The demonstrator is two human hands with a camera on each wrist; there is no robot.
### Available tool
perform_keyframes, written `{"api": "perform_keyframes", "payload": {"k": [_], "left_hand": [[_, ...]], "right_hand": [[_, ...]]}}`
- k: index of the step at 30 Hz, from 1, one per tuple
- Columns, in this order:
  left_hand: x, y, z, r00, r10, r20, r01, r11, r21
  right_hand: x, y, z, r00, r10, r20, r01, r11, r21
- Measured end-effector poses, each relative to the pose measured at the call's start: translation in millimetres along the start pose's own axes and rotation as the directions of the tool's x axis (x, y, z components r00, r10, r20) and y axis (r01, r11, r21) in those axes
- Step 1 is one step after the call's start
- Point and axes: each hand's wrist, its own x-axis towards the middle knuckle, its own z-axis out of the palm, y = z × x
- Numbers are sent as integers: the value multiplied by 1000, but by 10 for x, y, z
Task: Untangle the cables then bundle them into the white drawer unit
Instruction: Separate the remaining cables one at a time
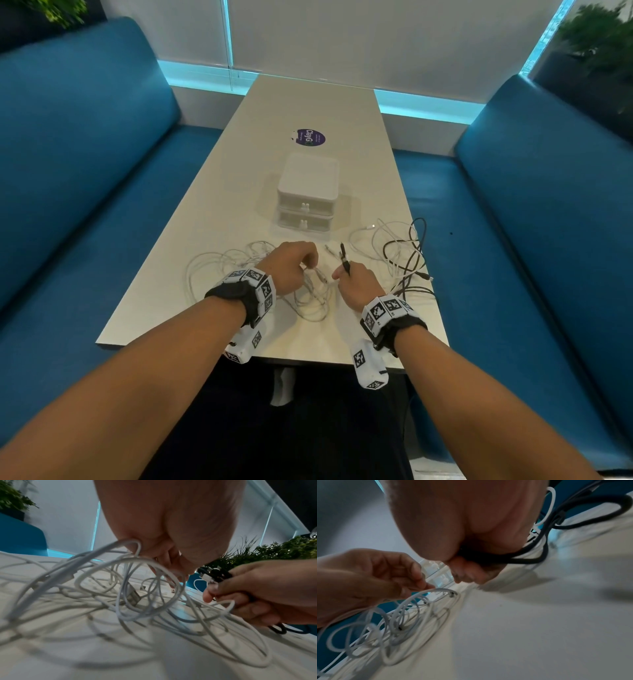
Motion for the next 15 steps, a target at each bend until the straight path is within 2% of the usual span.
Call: {"api": "perform_keyframes", "payload": {"k": [5,8,12,15], "left_hand": [[2,52,-118,994,-5,-106,-1,998,-60],[33,86,-223,996,13,-93,-12,1000,3],[61,97,-251,1000,-9,-2,10,982,187],[67,62,-115,998,-30,50,6,909,417]], "right_hand": [[25,56,74,1000,9,-27,-8,1000,23],[27,29,85,998,21,-65,-20,999,26],[39,-6,131,998,22,-63,-26,998,-64],[33,-9,122,1000,18,-22,-19,999,-47]]}}
